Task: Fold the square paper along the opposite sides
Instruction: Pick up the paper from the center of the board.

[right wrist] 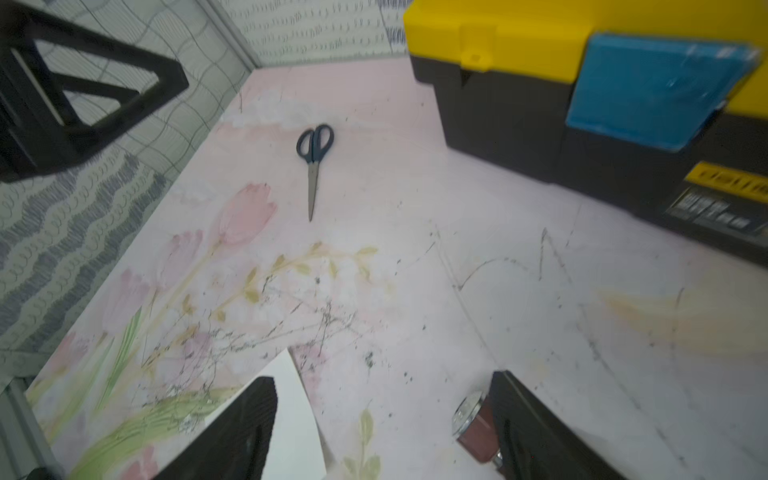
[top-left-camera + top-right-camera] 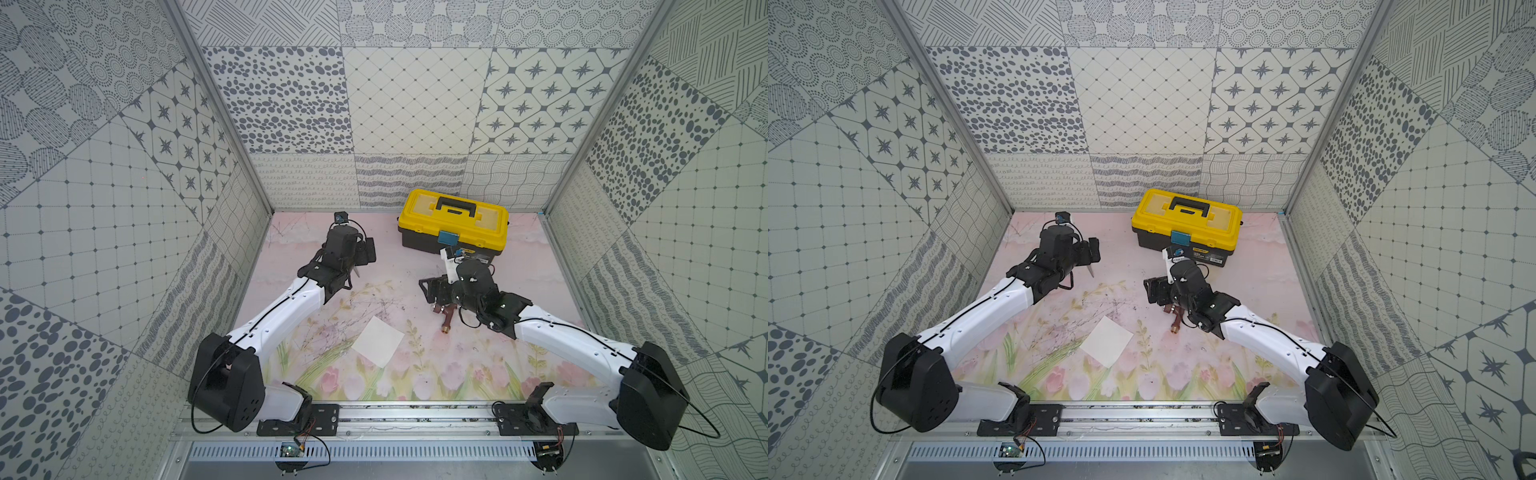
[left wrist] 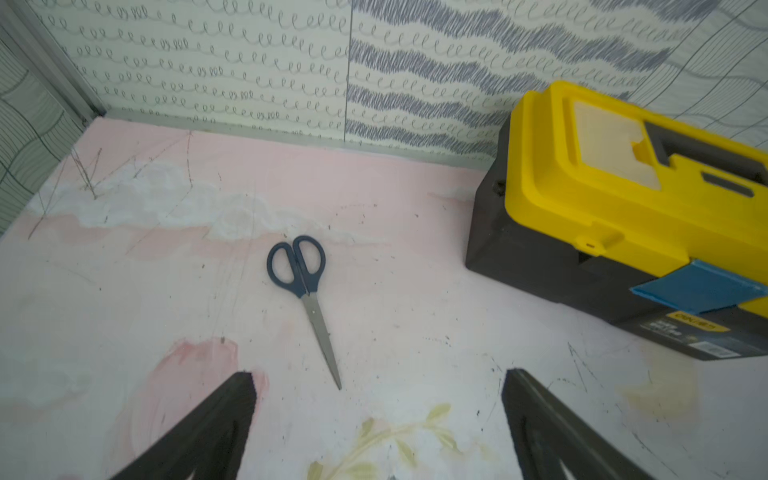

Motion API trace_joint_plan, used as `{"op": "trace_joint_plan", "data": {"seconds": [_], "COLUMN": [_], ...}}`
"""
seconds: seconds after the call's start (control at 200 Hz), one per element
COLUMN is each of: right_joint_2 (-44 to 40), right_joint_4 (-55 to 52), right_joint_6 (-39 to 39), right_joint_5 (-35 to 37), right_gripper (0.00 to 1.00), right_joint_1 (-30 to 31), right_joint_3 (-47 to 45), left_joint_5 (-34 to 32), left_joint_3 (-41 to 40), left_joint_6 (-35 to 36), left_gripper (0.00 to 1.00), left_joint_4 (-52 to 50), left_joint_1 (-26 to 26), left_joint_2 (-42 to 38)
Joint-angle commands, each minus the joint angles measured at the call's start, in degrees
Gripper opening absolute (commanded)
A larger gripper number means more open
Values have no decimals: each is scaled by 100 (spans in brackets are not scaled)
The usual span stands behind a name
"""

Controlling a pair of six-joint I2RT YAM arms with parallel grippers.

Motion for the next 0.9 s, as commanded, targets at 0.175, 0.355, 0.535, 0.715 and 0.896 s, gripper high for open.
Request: {"op": "trace_joint_plan", "data": {"seconds": [0.175,0.355,0.535,0.715,0.896], "right_joint_2": [1164,1875,2279,2354,2309], "right_joint_4": [938,1480,1580,1599,1638], "right_joint_6": [1268,1528,1677,1753,1842], "right_joint_5": [-1484,-1891,-2090,-2110,-2075], "right_gripper": [83,81,79,79,79], "right_joint_1": [545,631,685,723,794], "right_joint_3": [-364,-255,-108,-138,-264], "left_joint_5": [773,1038,1275,1555,1752], "left_joint_3": [-653,-914,-1169,-1379,-1540], "left_joint_6": [-1568,-1775,-1887,-1981,-2102], "left_gripper": [93,91,89,89,89], "left_joint_4": [-3338,-3323,-3261,-3077,-2819], "left_joint_1": [-141,-357,-469,-545,-593], "left_joint_2": [55,490,721,799,998]}}
